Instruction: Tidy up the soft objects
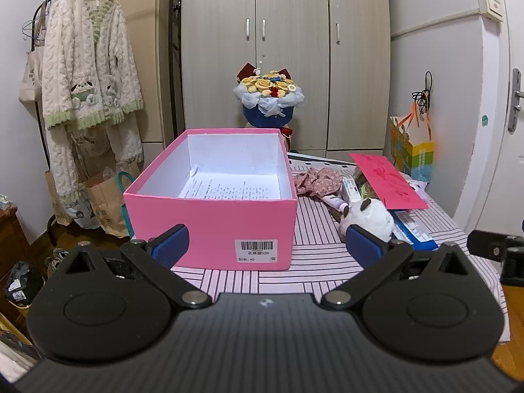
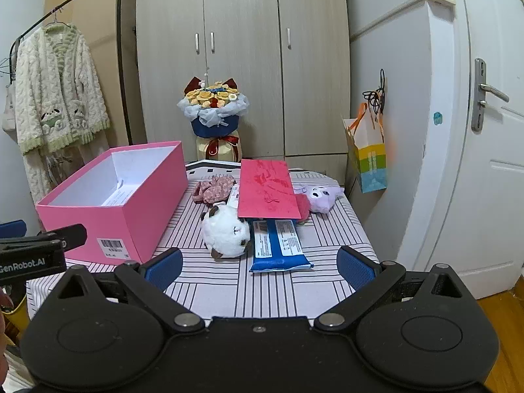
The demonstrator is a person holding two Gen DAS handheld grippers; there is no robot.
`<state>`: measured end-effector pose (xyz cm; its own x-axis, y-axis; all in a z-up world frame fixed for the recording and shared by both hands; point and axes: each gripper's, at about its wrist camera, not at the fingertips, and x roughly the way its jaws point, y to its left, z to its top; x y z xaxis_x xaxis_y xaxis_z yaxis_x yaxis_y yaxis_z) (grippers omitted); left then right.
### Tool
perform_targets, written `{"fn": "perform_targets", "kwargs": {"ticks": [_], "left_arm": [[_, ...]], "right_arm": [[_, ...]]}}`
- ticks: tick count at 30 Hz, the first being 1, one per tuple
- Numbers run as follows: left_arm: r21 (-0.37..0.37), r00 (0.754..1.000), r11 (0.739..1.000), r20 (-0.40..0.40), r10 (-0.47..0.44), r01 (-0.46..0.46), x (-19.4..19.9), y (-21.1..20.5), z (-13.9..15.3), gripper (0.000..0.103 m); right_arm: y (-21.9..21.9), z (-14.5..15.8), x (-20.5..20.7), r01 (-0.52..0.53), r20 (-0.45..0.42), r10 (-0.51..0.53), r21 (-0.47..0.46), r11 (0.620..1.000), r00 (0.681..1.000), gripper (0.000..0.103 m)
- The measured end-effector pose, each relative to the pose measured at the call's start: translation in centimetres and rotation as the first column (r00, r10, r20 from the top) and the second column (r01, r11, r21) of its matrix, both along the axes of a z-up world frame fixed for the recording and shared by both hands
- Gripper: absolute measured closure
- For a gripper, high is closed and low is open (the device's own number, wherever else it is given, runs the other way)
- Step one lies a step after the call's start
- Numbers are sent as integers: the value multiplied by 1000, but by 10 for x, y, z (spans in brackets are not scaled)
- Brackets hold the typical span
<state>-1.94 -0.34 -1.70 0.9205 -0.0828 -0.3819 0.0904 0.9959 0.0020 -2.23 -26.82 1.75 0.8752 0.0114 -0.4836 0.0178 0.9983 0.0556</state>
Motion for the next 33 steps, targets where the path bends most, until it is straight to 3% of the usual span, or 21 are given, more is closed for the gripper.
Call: {"fn": "perform_targets", "kwargs": {"ticks": [12,33], "left_arm": [[10,1000,1000,0,-8,8,-2,-2,-3,0],[9,1000,1000,-7,-21,21,-3,-4,-2,0]], "right_arm": [[5,-6,-4,7,34,-5,-62,998,999,1],[9,-9,-5,1,26,1,-70,998,1000,1]]}}
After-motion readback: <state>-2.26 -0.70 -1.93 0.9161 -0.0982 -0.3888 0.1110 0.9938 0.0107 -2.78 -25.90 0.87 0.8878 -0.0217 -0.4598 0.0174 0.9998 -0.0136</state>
